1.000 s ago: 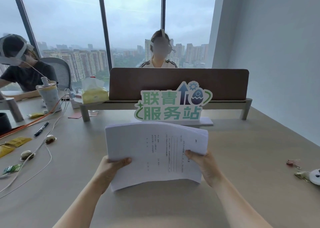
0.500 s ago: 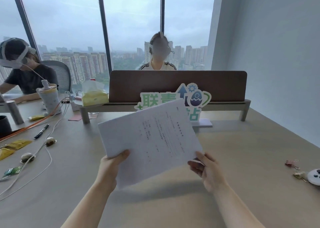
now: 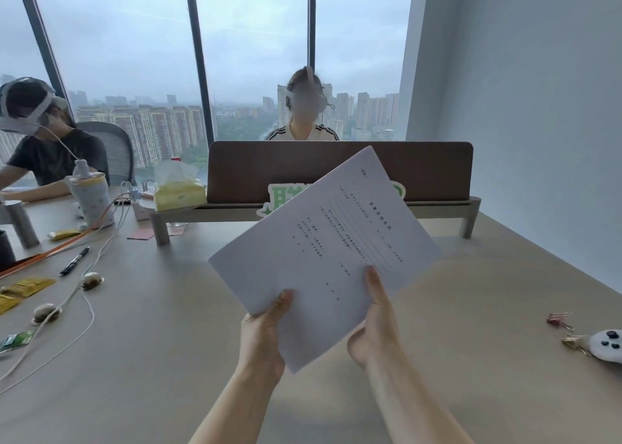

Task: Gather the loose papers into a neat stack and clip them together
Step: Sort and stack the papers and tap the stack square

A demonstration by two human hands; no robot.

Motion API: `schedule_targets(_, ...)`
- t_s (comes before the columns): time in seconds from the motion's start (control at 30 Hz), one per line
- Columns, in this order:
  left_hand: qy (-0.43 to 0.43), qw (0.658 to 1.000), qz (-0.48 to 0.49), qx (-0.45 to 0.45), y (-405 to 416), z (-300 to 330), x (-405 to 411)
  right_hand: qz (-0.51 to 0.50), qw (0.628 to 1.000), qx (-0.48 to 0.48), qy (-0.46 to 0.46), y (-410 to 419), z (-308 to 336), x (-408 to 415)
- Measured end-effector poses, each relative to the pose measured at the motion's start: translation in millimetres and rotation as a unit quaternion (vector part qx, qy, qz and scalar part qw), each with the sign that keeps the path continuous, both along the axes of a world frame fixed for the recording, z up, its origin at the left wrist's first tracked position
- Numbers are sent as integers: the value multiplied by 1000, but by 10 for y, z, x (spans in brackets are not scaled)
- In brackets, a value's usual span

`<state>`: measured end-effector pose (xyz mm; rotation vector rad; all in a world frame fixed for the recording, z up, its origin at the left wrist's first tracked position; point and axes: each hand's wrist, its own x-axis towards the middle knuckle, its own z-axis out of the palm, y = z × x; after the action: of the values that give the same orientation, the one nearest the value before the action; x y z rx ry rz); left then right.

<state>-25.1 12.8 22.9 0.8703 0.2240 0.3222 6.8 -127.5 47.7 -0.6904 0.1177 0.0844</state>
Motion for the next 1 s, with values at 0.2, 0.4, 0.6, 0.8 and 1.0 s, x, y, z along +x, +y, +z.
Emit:
schedule_targets(0.2, 0, 1000, -21, 10, -2, 7, -64, -59, 996, -41, -52, -92, 59, -14)
schedule_targets(0.4, -12, 1000, 0, 12, 286, 84, -33, -86, 984, -141, -69, -253, 116, 66)
schedule_targets(0.6, -4, 965, -114, 238, 764, 216, 23, -49, 966, -234, -100, -493, 201, 159)
schedule_targets(0.8, -28, 952, -116, 280, 543, 371, 84, -16, 924, -336, -185, -388, 345, 107)
schedule_targets(1.0, -64, 952, 55, 294, 256, 449, 91, -60, 909, -353, -212, -278, 449, 102)
